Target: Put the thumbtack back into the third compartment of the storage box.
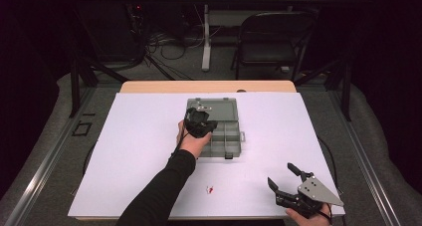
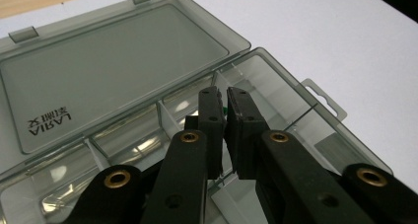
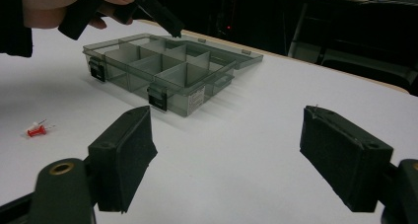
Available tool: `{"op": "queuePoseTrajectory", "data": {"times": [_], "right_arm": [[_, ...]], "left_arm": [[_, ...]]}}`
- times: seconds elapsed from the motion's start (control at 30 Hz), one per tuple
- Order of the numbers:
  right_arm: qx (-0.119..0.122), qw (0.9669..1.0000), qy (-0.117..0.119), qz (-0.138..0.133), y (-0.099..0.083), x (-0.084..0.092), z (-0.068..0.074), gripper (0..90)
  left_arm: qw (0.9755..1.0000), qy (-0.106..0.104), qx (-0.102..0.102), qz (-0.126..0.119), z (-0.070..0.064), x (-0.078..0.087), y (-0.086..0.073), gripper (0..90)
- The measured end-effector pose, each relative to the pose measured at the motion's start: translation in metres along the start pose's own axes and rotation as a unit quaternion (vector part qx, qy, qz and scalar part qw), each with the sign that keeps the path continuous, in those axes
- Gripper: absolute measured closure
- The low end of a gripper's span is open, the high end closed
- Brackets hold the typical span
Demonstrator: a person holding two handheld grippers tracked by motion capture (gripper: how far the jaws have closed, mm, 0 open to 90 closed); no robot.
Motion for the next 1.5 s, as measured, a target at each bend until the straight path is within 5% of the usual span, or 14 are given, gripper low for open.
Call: {"op": "queuePoseTrajectory", "data": {"times": [0.8, 1.1, 1.5], "right_arm": [[-0.002, 1.0000, -0.002, 0.002, -0.001, 0.000, -0.001, 20.0], [-0.002, 1.0000, -0.002, 0.002, -0.001, 0.000, -0.001, 20.0], [-0.001, 1.0000, -0.004, 0.002, -0.001, 0.001, -0.001, 20.1]], "left_arm": [[0.9999, 0.001, -0.003, 0.015, -0.002, -0.010, -0.007, 79.3], [0.9998, 0.006, -0.018, -0.007, -0.002, -0.002, -0.002, 49.0], [0.9995, -0.012, -0.013, -0.028, -0.009, 0.020, 0.003, 38.3]]}}
Point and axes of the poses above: each handheld gripper's, and its own axes: x roughly backward along the jaws, y roughly out of its top, z roughly to its left, the point moved 7 cm from there along -x, roughly forward along the jaws, and after that the axes turned 6 degrees about -z, right-handed, at the moved point
